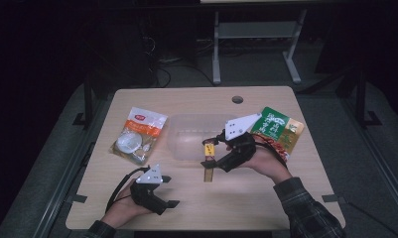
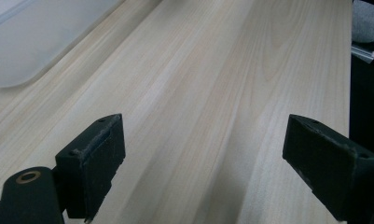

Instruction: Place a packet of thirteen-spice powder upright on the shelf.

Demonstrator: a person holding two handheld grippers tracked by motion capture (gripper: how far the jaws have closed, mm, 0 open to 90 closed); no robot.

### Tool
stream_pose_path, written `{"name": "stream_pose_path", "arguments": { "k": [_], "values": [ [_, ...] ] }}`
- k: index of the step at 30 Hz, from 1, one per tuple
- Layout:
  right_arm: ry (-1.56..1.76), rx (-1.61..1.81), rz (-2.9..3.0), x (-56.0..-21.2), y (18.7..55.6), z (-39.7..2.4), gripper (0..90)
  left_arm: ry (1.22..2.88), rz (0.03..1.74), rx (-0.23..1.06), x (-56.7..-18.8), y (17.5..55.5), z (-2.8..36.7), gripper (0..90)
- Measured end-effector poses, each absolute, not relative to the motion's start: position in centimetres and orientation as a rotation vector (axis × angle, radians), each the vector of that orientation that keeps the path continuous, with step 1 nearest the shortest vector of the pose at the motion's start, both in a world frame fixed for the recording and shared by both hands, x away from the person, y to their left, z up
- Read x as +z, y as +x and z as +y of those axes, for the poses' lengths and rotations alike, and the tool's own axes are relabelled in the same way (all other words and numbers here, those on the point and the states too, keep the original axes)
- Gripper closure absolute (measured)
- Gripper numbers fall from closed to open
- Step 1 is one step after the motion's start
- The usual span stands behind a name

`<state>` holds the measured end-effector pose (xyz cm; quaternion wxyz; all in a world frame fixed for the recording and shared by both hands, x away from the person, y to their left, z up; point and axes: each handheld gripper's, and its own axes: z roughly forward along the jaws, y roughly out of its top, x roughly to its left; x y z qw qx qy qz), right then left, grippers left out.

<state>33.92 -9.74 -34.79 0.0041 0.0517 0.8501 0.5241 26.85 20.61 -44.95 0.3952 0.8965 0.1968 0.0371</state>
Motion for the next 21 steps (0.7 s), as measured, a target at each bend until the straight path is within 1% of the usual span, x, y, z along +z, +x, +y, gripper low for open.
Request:
{"name": "stream_pose_path", "arguments": {
  "k": [21],
  "values": [
    [0.124,1.606,2.634,-31.6,39.1,-10.2,30.6,2.275,0.489,0.09,-45.1,27.0,20.6,12.4]
  ]
}}
